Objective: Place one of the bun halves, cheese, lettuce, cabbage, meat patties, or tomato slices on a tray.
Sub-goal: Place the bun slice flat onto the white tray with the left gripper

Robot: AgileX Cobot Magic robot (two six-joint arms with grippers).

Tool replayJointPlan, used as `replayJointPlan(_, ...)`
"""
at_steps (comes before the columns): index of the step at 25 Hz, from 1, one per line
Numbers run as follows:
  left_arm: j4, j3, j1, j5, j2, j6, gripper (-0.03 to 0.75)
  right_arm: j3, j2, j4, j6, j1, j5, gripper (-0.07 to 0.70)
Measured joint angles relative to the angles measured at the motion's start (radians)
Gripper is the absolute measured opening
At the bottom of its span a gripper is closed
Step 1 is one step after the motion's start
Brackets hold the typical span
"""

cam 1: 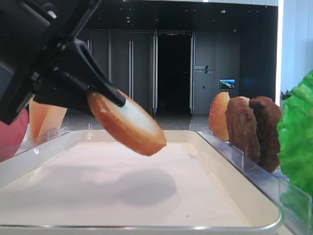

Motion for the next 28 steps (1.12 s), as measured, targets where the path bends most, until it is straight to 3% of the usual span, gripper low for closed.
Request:
replayJointPlan(7, -0.004, -0.002, 0.000, 0.000, 0.070, 0.068, 0.126, 0.000, 0.000, 0.000, 0.000, 0.000, 0.000, 0.304)
replayJointPlan(18, -0.007, -0.003, 0.000, -0.020, 0.091, 0.076, 0.126, 0.000, 0.000, 0.000, 0.000, 0.000, 0.000, 0.304)
replayJointPlan(28, -0.032, -0.006, 0.000, -0.001, 0.149, 0.076, 0.125, 0.000, 0.000, 0.000, 0.000, 0.000, 0.000, 0.304)
